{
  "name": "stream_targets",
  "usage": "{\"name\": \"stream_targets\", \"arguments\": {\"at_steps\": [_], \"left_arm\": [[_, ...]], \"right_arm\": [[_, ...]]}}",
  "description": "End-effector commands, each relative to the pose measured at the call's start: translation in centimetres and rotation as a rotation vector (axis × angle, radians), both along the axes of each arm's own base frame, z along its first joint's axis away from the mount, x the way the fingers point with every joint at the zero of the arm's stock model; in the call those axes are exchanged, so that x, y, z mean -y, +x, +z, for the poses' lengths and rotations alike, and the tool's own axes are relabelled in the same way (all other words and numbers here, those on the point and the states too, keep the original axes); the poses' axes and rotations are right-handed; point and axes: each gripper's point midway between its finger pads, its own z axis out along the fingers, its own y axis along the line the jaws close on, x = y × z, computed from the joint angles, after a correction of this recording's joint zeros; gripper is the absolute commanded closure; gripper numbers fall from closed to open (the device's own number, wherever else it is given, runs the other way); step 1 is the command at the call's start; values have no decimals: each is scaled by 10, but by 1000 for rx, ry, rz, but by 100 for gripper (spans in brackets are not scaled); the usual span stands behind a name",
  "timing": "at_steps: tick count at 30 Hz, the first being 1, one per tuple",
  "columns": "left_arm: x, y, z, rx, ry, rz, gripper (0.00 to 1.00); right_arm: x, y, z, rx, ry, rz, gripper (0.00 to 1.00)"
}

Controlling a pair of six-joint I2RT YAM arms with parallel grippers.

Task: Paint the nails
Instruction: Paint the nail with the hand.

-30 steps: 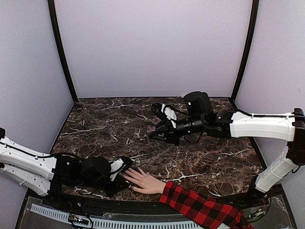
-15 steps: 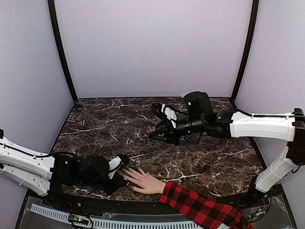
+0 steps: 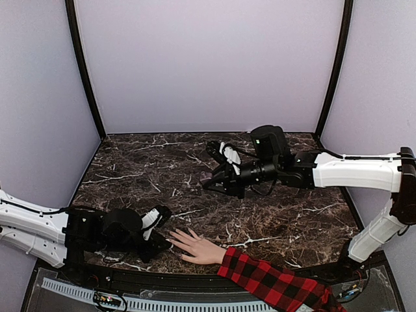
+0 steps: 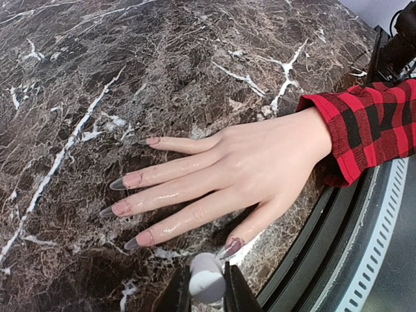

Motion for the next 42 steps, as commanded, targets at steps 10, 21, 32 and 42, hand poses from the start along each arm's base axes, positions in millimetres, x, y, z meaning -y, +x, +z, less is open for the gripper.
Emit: {"name": "stream_targets", "arguments": {"at_steps": [10, 21, 32, 42], "left_arm": [[17, -14, 2, -33, -52, -115, 100], [19, -14, 2, -30, -61, -117, 100], [20, -9, 2, -15, -58, -99, 100], [19, -6, -5, -16, -25, -77, 100]], "right_arm": [[-2, 5, 10, 26, 34, -2, 100], [-2, 5, 9, 24, 32, -3, 100], [-2, 5, 8, 24, 30, -3, 100], [-2, 5, 8, 24, 30, -3, 100]]}}
